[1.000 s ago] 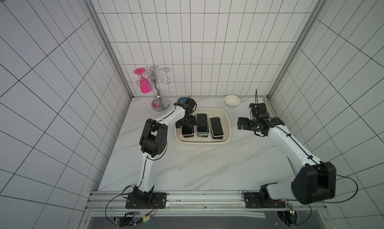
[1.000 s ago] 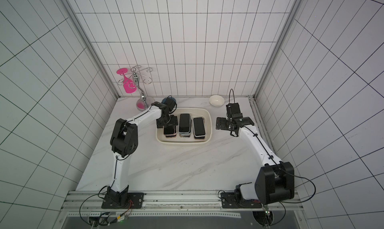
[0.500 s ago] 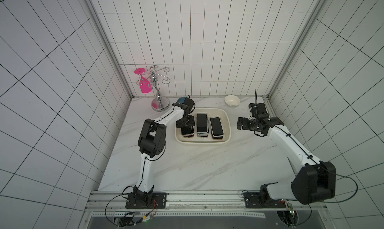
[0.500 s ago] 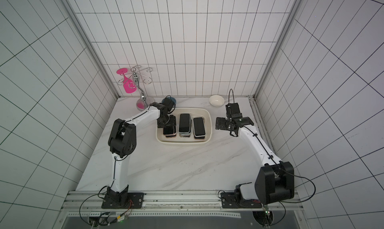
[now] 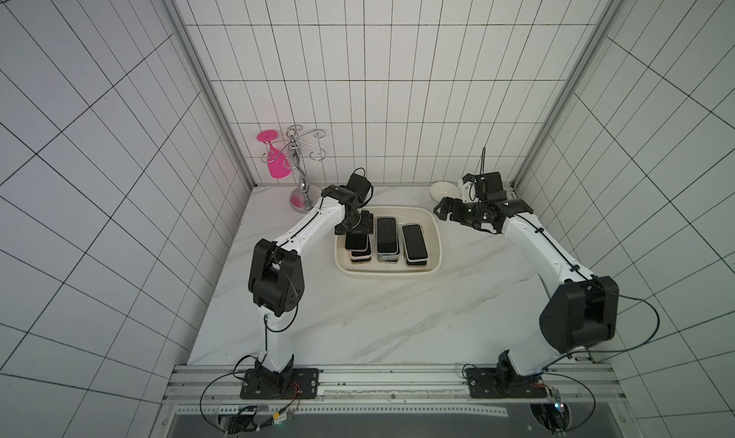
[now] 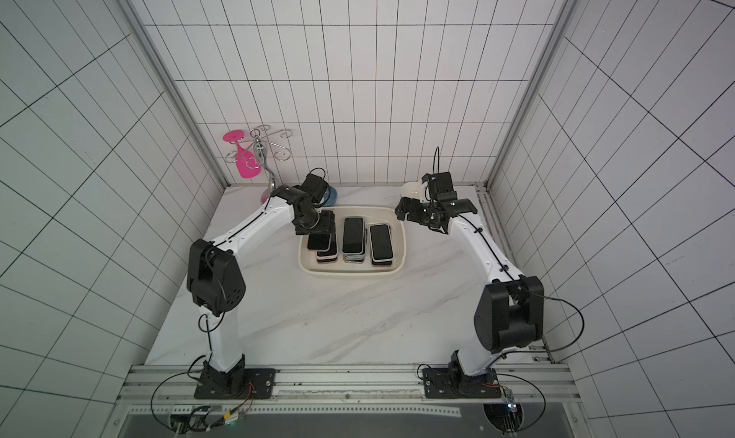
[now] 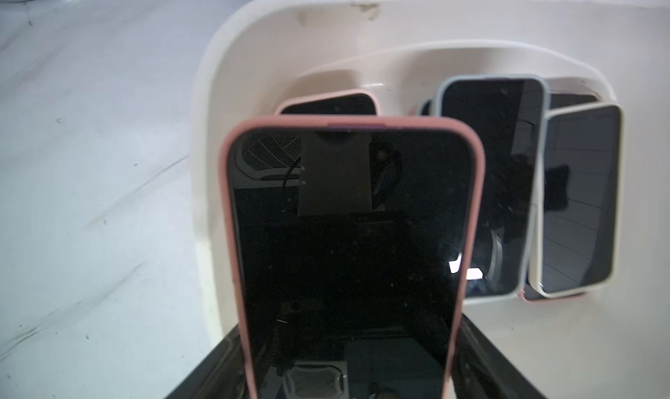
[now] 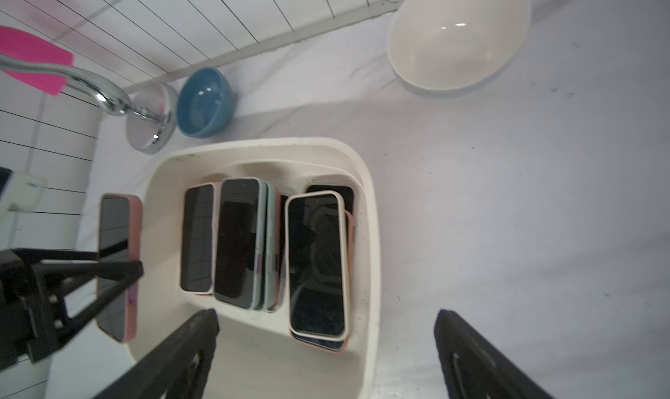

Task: Take the phone out of the storage box
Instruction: Pick up the phone from the storage box.

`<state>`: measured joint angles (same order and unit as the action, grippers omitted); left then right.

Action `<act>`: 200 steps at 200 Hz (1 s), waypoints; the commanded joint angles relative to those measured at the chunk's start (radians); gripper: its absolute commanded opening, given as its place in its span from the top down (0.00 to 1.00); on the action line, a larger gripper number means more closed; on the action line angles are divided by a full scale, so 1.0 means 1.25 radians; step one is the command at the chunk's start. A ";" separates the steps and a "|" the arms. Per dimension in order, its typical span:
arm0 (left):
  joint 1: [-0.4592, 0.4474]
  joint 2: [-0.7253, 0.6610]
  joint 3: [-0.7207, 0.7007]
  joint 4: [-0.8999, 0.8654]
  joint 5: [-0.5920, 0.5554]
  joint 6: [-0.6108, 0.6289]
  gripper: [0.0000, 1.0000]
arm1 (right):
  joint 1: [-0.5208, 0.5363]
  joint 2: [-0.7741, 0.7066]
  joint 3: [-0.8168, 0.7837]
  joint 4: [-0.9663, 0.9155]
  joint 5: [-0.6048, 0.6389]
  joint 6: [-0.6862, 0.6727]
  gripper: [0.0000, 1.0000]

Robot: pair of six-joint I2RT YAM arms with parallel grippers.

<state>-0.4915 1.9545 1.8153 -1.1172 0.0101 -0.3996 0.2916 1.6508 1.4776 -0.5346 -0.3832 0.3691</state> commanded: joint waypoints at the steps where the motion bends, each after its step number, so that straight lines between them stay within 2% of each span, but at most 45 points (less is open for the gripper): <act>1: -0.035 -0.063 -0.012 -0.008 0.065 0.028 0.55 | -0.004 0.097 0.099 0.068 -0.249 0.102 0.10; 21: -0.052 -0.095 -0.040 0.014 0.103 0.018 0.56 | 0.013 0.189 0.175 0.073 -0.351 0.151 0.17; 48: -0.071 -0.112 -0.050 0.024 0.110 0.007 0.56 | 0.045 0.246 0.196 0.084 -0.373 0.174 0.22; 84: -0.081 -0.109 -0.053 0.027 0.113 0.004 0.56 | 0.088 0.249 0.139 0.181 -0.429 0.209 0.24; 166: -0.091 -0.106 -0.058 0.037 0.117 0.004 0.58 | 0.154 0.278 0.081 0.209 -0.465 0.202 0.33; 200: -0.091 -0.105 -0.059 0.044 0.115 0.006 0.58 | 0.165 0.289 0.065 0.253 -0.523 0.227 0.51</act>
<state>-0.6014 1.8450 1.7420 -1.1141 0.1463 -0.3927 0.4831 1.9930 1.5970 -0.2878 -0.9611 0.6258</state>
